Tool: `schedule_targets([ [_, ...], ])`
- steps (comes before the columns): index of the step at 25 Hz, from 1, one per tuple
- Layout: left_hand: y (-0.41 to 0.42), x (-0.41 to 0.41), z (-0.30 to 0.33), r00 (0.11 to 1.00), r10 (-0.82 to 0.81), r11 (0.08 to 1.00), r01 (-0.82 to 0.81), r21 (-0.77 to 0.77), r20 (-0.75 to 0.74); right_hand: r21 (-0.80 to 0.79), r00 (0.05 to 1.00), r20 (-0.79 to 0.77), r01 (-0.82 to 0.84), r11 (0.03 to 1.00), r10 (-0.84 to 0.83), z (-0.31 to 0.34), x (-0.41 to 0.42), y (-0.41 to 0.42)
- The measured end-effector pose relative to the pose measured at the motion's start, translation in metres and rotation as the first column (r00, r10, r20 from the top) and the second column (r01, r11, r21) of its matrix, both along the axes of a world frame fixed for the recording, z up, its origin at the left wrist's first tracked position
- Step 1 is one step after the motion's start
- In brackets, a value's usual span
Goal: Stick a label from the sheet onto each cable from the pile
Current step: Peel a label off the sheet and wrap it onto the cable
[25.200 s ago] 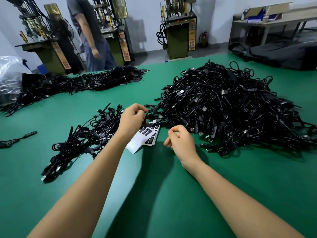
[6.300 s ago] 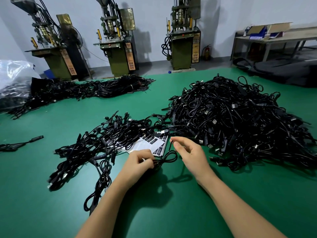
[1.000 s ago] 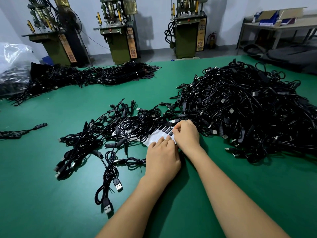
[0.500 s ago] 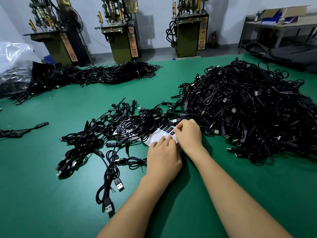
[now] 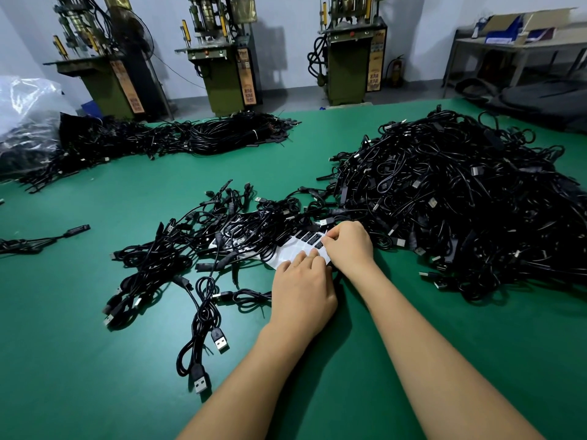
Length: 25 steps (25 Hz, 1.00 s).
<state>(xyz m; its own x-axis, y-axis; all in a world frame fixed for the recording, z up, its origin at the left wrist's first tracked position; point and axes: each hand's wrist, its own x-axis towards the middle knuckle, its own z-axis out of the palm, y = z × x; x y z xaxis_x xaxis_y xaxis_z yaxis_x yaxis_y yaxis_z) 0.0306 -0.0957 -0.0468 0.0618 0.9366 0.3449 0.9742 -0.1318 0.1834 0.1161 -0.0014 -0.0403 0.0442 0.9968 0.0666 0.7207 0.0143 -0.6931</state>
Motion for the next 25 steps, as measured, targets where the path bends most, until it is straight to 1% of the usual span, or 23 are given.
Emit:
schedule_targets([
  [3,0.0004,-0.0001,0.0013,1.0,0.003,1.0,-0.003,-0.028,-0.002,0.027,1.0,0.013,0.014,1.0,-0.014,-0.002,-0.0023,-0.003],
  [5,0.0014,-0.0005,0.0018,1.0,-0.002,1.0,0.002,-0.014,0.017,0.053,1.0,0.023,0.002,0.999,-0.003,-0.0022,-0.0024,-0.0042],
  [7,-0.0001,0.0,0.0032,0.999,-0.015,1.0,0.015,-0.007,0.037,0.077,0.998,0.058,-0.029,0.997,0.024,-0.0021,-0.0016,-0.0045],
  [10,-0.0007,0.0004,0.003,0.999,-0.026,1.0,0.026,0.0,0.026,0.108,0.989,0.135,-0.07,0.992,0.055,-0.0016,-0.0012,-0.0054],
  [14,-0.0002,-0.0001,0.0026,1.0,-0.026,0.999,0.026,-0.024,0.018,0.129,0.986,0.149,-0.09,0.988,0.071,-0.0011,-0.0014,-0.007],
  [19,0.0015,-0.0012,-0.0001,1.0,-0.031,1.0,0.031,-0.003,-0.004,0.14,0.981,0.163,-0.131,0.981,0.108,0.0008,-0.0016,-0.0084],
  [21,0.0019,-0.0016,-0.0002,0.999,-0.036,0.999,0.036,0.004,-0.011,0.148,0.983,0.142,-0.135,0.98,0.114,0.0008,-0.0015,-0.0082],
  [25,0.0028,-0.0019,-0.0018,0.999,-0.033,0.999,0.033,-0.007,-0.013,0.199,0.991,0.025,-0.131,0.971,0.128,-0.0005,-0.0002,-0.0102],
])
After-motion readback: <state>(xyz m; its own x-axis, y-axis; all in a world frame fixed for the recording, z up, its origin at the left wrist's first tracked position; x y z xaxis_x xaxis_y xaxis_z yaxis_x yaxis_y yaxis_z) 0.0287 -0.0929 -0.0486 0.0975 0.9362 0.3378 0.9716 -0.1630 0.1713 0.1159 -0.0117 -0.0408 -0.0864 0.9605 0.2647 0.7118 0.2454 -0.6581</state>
